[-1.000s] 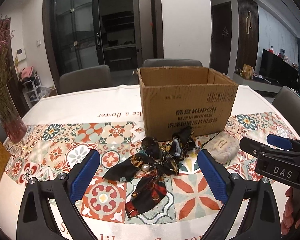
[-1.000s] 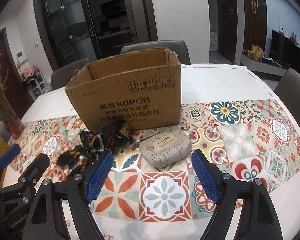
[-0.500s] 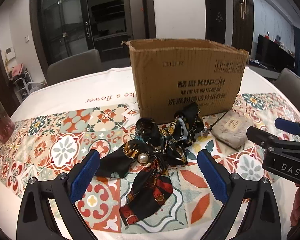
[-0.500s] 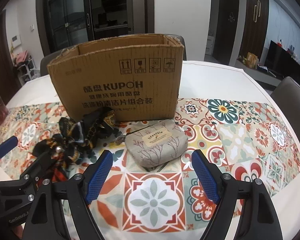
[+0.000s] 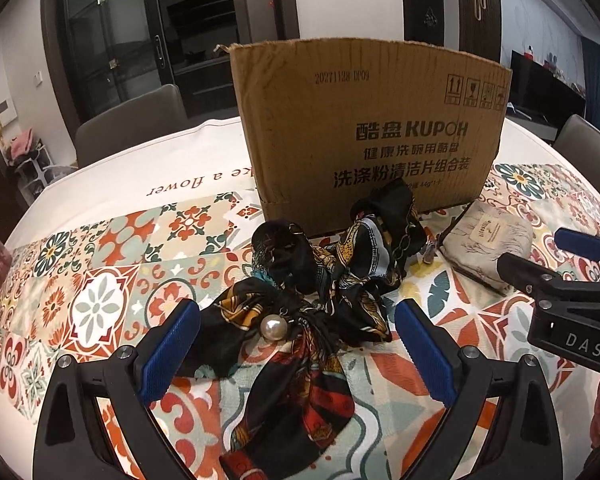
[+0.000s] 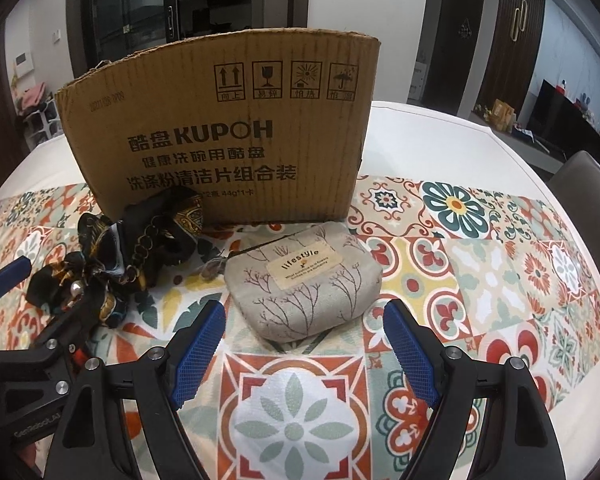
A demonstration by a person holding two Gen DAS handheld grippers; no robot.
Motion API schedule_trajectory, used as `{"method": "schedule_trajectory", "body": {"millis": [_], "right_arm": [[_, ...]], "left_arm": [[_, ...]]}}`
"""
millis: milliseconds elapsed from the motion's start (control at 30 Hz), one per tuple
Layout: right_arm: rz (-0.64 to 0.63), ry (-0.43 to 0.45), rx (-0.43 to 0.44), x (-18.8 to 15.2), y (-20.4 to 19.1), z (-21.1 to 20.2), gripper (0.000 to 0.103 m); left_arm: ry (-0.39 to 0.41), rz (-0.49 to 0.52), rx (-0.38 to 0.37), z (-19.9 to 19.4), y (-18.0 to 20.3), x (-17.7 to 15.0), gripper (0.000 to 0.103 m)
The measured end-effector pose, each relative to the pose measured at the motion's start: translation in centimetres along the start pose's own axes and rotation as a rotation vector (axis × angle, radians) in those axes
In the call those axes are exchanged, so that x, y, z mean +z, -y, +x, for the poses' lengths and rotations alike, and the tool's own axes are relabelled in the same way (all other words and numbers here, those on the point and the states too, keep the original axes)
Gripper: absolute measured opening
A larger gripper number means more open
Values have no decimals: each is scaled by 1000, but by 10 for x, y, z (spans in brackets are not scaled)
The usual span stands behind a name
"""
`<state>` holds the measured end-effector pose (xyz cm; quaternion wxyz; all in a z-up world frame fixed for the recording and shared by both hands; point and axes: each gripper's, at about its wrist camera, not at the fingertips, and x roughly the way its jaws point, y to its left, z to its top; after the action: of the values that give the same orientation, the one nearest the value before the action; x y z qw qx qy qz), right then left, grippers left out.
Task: Organize soft objects
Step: 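Grasp the black silk scarf with the left gripper while the right grasps the beige pouch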
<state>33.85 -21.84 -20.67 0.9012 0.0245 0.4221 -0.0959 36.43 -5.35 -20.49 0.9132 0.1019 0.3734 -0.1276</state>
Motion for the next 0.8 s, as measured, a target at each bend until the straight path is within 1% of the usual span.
{"method": "schedule_trajectory", "body": {"millis": [233,400,633,733,800], "right_arm": [[-69,29,-13,2,-12,2,82],[-150,45,-46,0,-25,5,82],[-237,28,-72,-1,-36,15,82],[-242,1,-70,-2,-37,20,81],[-240,-11,-63,-3,-36,22,81]], "left_arm": [[-12,26,-8,13,1,0,99],[-27,34,-7,22,0,-1,99],[-67,29,-14,36,0,-3,99],[-83,22,-9,40,0,-2,99],[-97,14,-19,43,0,-2,99]]}}
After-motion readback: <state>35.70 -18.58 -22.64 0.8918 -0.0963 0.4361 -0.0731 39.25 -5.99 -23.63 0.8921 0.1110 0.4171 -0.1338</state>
